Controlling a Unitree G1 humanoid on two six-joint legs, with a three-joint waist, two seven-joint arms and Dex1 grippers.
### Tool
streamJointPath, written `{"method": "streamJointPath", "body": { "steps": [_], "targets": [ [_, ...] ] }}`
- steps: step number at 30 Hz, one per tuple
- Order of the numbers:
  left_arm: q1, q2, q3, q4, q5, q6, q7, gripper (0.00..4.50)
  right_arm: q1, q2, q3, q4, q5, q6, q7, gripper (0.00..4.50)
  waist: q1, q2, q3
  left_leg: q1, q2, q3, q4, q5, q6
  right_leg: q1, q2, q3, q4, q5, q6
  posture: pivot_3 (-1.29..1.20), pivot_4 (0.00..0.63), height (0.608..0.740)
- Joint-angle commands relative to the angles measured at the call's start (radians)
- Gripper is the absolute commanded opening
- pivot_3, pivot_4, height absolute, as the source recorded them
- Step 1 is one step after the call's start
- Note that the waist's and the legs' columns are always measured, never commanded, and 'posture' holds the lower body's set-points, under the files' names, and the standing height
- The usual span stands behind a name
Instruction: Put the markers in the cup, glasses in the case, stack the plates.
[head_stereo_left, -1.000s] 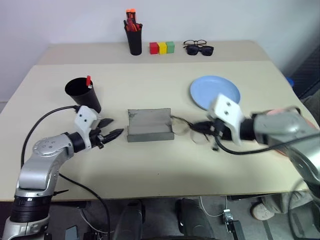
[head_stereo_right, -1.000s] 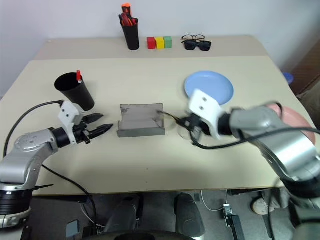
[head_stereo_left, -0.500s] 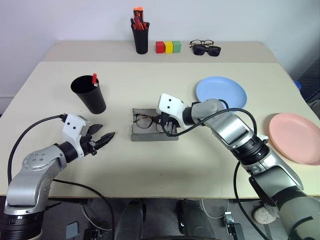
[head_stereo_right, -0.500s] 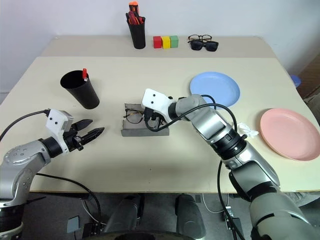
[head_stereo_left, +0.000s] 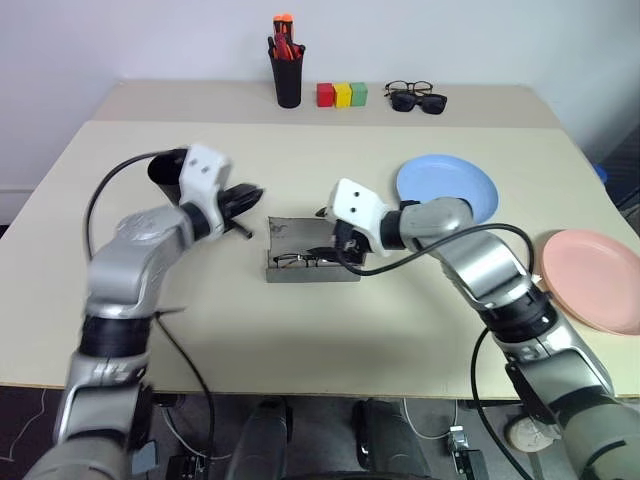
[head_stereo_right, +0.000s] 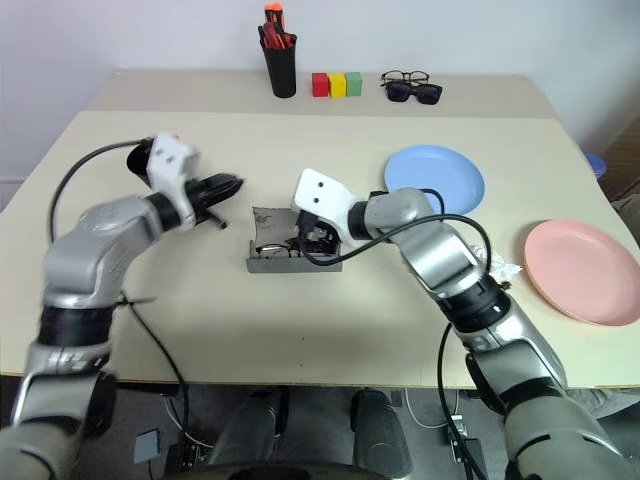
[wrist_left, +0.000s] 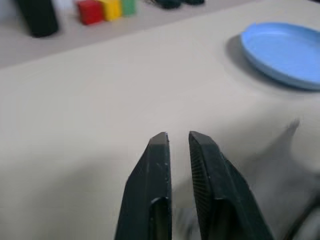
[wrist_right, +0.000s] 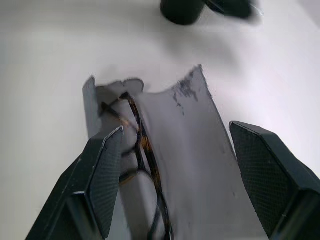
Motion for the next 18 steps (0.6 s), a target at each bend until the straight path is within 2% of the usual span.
{"method": "streamJointPath", "body": {
  "steps": [1,4,6,10,13,16,18],
  "targets": [
    [-0.155,-0.048,-0.065,0.279,0.058,0.018,-0.024,0.47,0.086,-0.041,-0.123,-0.136,0.052,0.001,-0.008,3.41,-0.004,0.000,0.000,0.000,0.000,0.000,0.000,0.000,0.000,-0.001,0.000,0.000,0.000,0.000,0.000,0.00,0.150,0.740],
    [-0.269,-0.075,-0.130,0.487,0.108,0.008,-0.085,0.47,0.198,-0.074,-0.208,-0.237,0.093,0.028,-0.019,3.41,-0.015,0.001,0.000,0.000,0.001,0.000,-0.001,0.000,0.000,-0.002,0.001,0.001,0.001,0.000,0.000,0.00,0.150,0.740],
    [-0.325,-0.078,-0.200,0.597,0.145,0.000,-0.190,0.47,0.299,-0.115,-0.256,-0.309,0.100,0.040,-0.029,3.41,-0.020,0.001,0.001,0.000,0.001,0.000,-0.001,0.000,0.000,-0.002,0.001,0.000,0.001,0.000,0.000,0.00,0.150,0.740],
    [-0.365,-0.073,-0.233,0.686,0.175,-0.041,-0.305,0.47,0.380,-0.142,-0.301,-0.372,0.105,0.089,-0.072,3.41,-0.032,0.001,0.001,0.000,0.001,0.001,-0.001,0.000,0.000,-0.002,0.001,0.001,0.001,-0.001,0.000,0.00,0.150,0.740],
    [-0.349,-0.051,-0.244,0.638,0.177,-0.057,-0.390,0.47,0.392,-0.148,-0.317,-0.378,0.105,0.103,-0.097,3.41,-0.030,0.001,0.001,0.001,0.001,0.001,-0.001,0.000,0.000,-0.002,0.001,0.002,0.003,-0.001,0.000,0.00,0.150,0.740],
    [-0.283,-0.003,-0.268,0.483,0.176,-0.055,-0.466,0.47,0.390,-0.141,-0.333,-0.356,0.107,0.102,-0.117,3.41,-0.029,0.001,0.001,0.001,0.001,0.001,-0.001,0.000,0.000,-0.002,0.001,0.002,0.002,-0.001,0.000,0.00,0.150,0.740],
    [-0.201,0.053,-0.284,0.307,0.169,-0.062,-0.508,0.47,0.381,-0.129,-0.346,-0.313,0.103,0.099,-0.139,3.41,-0.030,0.001,0.001,0.001,0.001,0.001,-0.001,0.000,0.000,-0.002,0.001,0.002,0.002,-0.001,0.000,0.00,0.150,0.740]
  ]
}}
